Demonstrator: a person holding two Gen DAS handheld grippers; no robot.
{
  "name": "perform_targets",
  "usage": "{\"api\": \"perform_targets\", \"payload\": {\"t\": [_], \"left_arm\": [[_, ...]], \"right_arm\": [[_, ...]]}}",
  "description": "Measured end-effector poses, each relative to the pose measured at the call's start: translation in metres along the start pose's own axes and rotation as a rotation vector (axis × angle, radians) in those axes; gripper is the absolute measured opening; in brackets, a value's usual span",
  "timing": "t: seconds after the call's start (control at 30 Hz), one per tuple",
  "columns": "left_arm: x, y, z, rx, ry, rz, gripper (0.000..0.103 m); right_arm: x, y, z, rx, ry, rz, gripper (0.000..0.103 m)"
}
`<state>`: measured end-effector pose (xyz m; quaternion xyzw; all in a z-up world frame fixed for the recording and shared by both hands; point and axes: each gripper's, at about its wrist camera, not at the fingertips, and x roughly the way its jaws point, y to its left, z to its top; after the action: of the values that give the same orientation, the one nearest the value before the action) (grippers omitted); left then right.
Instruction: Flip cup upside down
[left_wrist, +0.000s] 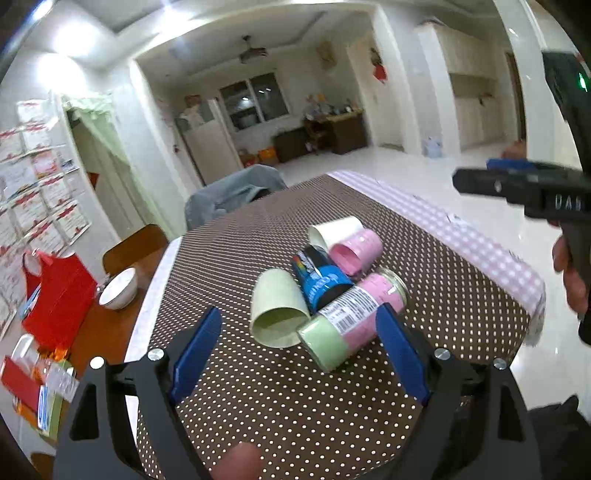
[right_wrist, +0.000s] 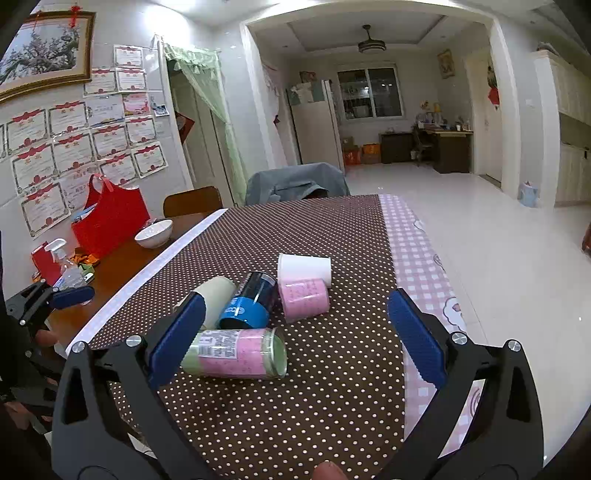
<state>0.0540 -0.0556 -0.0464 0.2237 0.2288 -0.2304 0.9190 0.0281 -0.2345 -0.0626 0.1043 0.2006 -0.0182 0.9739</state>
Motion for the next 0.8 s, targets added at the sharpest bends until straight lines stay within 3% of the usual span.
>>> {"api": "perform_targets", "payload": {"t": [0.4,0.8], "left_arm": [[-0.036,0.027,0.005,-0.186,-0.092,0.108,0.084],[-0.058,0.038,0.002,-0.29,-0.146,0.229,0.084]], "right_arm": [[-0.003,0.027,0.003,-0.091,-0.016,0.054,0.097],[-0.009,0.05,0.007,-0.143,-0.04,0.085,0.097]]}}
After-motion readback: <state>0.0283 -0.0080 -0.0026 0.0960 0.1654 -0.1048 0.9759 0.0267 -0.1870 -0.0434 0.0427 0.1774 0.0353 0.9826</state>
